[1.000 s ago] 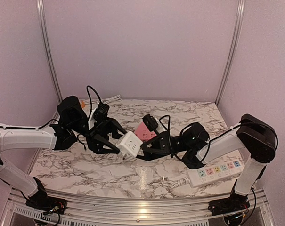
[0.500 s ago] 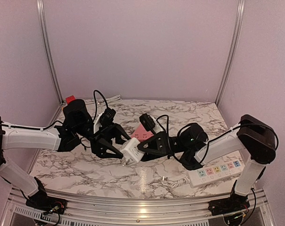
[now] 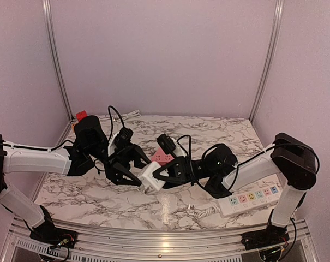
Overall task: Insert the plug
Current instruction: Pass from the left arm to the right
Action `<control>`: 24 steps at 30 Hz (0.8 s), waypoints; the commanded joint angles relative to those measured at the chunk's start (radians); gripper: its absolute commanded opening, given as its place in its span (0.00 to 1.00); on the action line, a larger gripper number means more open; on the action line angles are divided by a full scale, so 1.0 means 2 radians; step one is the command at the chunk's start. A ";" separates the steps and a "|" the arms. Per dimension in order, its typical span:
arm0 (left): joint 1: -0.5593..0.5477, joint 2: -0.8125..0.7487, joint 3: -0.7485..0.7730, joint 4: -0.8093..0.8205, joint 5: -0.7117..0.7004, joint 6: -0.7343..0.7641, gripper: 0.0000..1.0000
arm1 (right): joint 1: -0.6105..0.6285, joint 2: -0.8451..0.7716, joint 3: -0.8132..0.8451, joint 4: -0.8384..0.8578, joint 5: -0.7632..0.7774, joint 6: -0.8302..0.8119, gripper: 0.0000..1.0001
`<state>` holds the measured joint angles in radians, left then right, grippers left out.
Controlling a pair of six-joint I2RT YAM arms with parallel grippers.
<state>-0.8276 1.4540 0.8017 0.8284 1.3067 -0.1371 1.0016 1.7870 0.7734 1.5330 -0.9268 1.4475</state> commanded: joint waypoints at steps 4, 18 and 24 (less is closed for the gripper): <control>-0.003 0.010 0.015 -0.001 -0.008 -0.009 0.69 | 0.003 -0.011 0.010 0.152 0.000 -0.003 0.43; 0.028 0.014 0.021 0.000 -0.067 -0.043 0.99 | -0.024 -0.024 -0.030 0.152 0.002 -0.008 0.32; 0.063 0.018 0.019 0.000 -0.153 -0.076 0.99 | -0.051 -0.054 -0.060 0.081 0.011 -0.060 0.29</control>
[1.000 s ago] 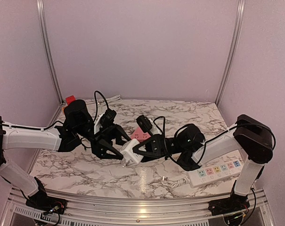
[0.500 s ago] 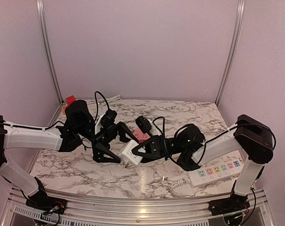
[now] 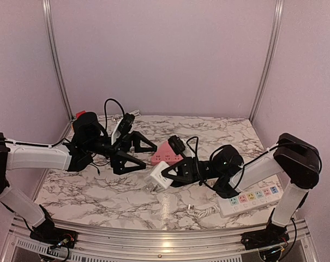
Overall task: Insert the plug
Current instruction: Pass from the left arm to the right, then insert the socket at the center of the board.
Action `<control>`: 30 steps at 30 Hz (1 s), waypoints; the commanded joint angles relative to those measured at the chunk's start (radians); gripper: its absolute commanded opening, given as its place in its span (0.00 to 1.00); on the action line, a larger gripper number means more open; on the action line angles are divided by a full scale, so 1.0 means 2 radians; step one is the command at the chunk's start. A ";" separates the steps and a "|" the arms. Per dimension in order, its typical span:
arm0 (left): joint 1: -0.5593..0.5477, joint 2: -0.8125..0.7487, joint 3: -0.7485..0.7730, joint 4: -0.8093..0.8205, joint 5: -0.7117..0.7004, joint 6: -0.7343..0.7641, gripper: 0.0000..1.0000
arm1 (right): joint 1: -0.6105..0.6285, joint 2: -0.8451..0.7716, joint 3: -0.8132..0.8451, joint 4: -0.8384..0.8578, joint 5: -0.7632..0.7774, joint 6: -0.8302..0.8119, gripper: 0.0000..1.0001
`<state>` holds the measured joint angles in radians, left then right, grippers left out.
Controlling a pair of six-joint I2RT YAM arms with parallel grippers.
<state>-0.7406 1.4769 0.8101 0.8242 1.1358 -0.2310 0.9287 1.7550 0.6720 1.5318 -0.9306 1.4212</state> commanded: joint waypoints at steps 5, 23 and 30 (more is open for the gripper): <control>0.037 0.012 0.010 -0.002 -0.159 -0.062 0.99 | -0.022 -0.118 -0.006 -0.191 0.058 -0.229 0.32; 0.040 0.097 0.138 -0.255 -0.443 -0.088 0.99 | -0.001 -0.247 0.051 -0.636 0.479 -0.523 0.29; 0.040 0.171 0.182 -0.262 -0.447 -0.117 0.99 | 0.001 -0.218 0.052 -0.629 0.589 -0.532 0.21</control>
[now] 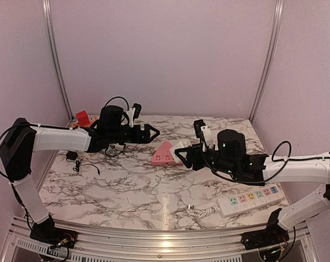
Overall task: Insert the plug
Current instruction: Insert the socket at the center of the board.
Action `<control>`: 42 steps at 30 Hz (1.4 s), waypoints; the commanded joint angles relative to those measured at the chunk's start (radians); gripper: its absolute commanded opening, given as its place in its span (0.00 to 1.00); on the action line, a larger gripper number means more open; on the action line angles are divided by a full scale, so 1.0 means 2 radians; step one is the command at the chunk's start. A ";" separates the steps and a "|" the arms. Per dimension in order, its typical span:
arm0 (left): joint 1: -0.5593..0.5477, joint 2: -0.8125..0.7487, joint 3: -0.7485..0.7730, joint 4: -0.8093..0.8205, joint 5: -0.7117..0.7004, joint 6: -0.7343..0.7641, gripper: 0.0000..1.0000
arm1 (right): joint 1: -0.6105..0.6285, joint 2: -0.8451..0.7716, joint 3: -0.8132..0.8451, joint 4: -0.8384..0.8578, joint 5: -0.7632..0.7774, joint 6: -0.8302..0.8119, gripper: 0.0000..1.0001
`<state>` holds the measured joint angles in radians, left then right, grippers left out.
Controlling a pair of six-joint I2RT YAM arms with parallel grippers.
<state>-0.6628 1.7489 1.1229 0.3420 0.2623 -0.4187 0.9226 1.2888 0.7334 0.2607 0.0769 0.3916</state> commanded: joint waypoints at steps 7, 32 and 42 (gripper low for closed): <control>0.002 0.103 0.043 -0.018 0.024 -0.063 0.99 | 0.002 0.077 0.047 0.004 0.159 -0.023 0.19; -0.007 0.154 0.005 0.065 0.092 -0.109 0.99 | -0.042 0.125 0.072 -0.003 0.165 -0.023 0.19; -0.019 0.147 -0.009 0.072 0.101 -0.106 0.99 | -0.053 0.129 0.076 -0.001 0.149 -0.032 0.19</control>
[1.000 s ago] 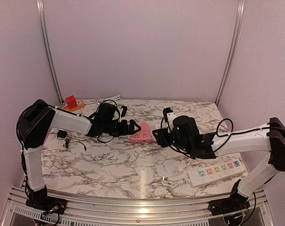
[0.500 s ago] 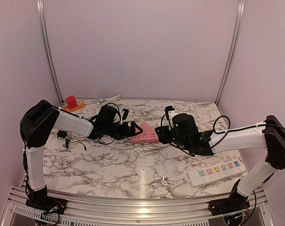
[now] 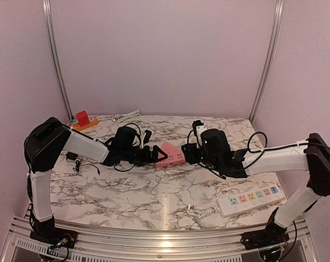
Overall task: Insert the plug
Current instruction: Insert the socket at the center of the board.
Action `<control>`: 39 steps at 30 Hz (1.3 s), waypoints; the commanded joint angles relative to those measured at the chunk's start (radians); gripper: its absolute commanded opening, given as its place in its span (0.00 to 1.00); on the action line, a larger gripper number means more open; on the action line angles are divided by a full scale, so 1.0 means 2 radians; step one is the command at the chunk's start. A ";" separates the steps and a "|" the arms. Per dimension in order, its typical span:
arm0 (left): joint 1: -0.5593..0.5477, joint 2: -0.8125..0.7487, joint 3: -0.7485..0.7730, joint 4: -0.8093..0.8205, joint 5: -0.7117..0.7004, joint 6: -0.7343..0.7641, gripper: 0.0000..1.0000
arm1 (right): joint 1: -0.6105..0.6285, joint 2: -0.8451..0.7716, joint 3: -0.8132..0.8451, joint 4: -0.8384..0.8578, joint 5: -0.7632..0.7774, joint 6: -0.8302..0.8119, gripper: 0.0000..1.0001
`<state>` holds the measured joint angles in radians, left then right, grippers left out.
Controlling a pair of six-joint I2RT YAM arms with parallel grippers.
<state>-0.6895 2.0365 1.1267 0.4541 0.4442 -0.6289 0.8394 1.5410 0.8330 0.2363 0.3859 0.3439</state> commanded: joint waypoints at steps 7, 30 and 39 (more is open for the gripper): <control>-0.006 -0.005 -0.022 0.017 0.002 0.000 0.99 | -0.072 0.012 0.012 0.037 -0.106 -0.022 0.17; 0.001 -0.035 -0.041 0.016 0.003 0.004 0.99 | -0.095 0.119 0.069 0.048 -0.211 -0.051 0.13; 0.004 -0.034 -0.043 0.016 0.010 0.005 0.99 | -0.095 0.123 0.079 0.044 -0.195 -0.051 0.13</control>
<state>-0.6868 1.9965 1.0492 0.4675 0.4461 -0.6281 0.6472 1.7821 0.9459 0.2905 -0.0200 0.2348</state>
